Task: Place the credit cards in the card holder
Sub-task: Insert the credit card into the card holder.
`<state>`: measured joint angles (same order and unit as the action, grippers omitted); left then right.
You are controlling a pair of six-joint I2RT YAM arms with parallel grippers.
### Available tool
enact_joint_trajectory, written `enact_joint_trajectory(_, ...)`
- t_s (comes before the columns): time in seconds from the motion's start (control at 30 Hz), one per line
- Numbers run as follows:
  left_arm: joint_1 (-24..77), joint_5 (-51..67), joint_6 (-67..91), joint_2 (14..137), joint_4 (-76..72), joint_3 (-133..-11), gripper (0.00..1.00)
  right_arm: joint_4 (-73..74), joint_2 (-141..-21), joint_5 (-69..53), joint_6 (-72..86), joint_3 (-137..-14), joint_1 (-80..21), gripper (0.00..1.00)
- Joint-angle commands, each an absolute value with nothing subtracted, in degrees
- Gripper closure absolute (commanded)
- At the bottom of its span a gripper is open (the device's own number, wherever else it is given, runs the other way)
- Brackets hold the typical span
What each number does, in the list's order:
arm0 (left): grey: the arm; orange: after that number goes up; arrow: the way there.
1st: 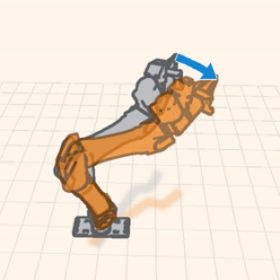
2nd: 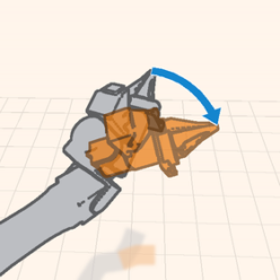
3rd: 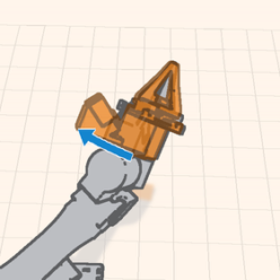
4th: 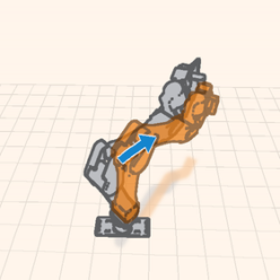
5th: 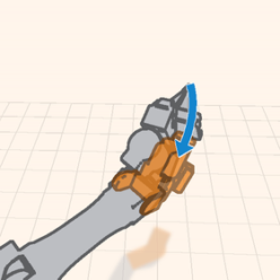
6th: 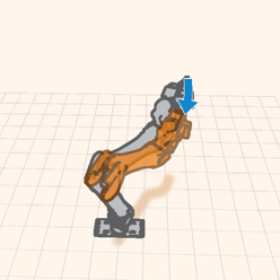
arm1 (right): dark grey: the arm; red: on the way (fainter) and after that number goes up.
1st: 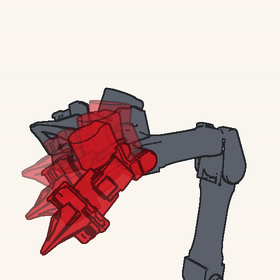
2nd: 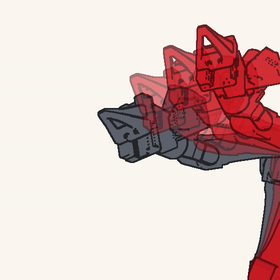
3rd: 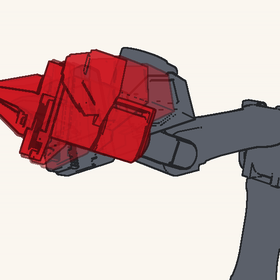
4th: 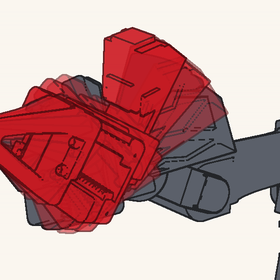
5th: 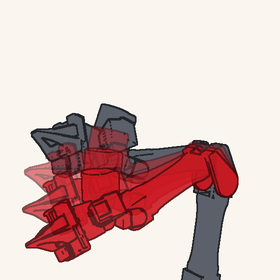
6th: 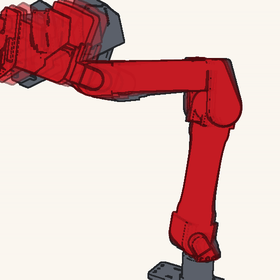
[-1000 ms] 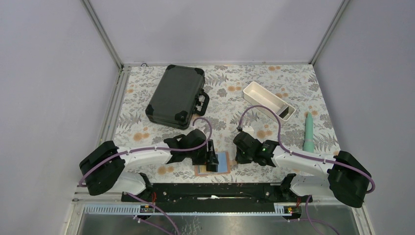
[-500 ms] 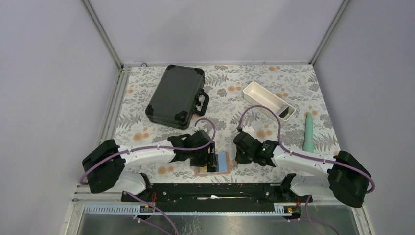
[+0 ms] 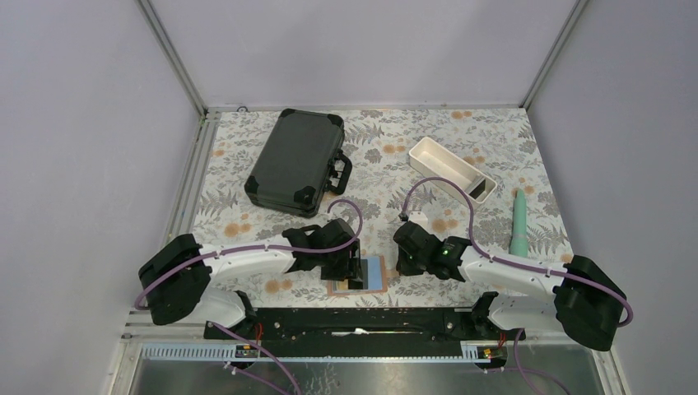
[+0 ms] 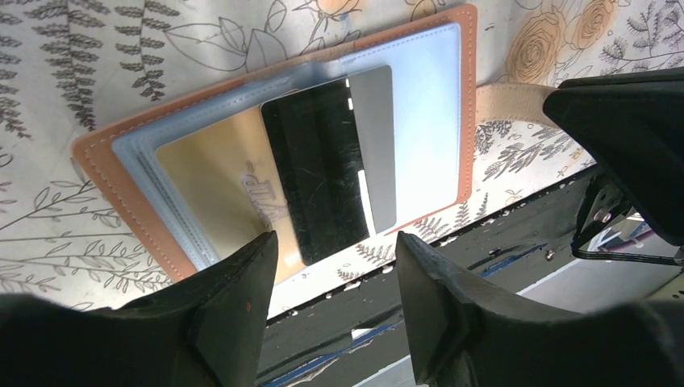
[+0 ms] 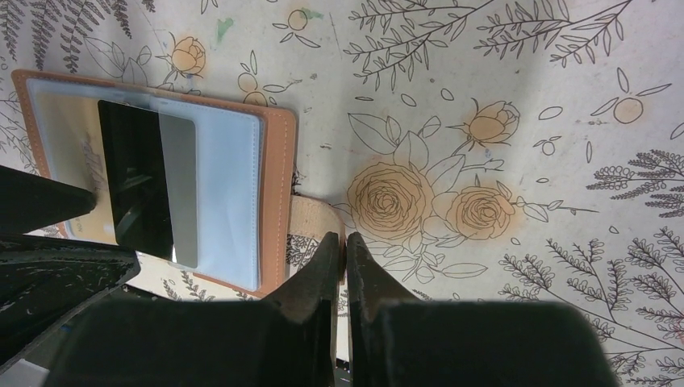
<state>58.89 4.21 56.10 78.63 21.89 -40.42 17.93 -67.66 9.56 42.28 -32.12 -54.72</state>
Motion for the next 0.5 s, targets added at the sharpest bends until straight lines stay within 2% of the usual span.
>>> enact_joint_trajectory(0.0,59.1,5.4,56.8,80.1,17.9,-40.4,0.43,17.9,-66.2,10.8,42.2,-31.5,-55.2,1.00)
enact_joint_trajectory(0.47,59.6,6.9,58.5,82.7,12.1,-40.0,0.44,17.6,-66.2,10.5,42.4,-31.3,-55.2,1.00)
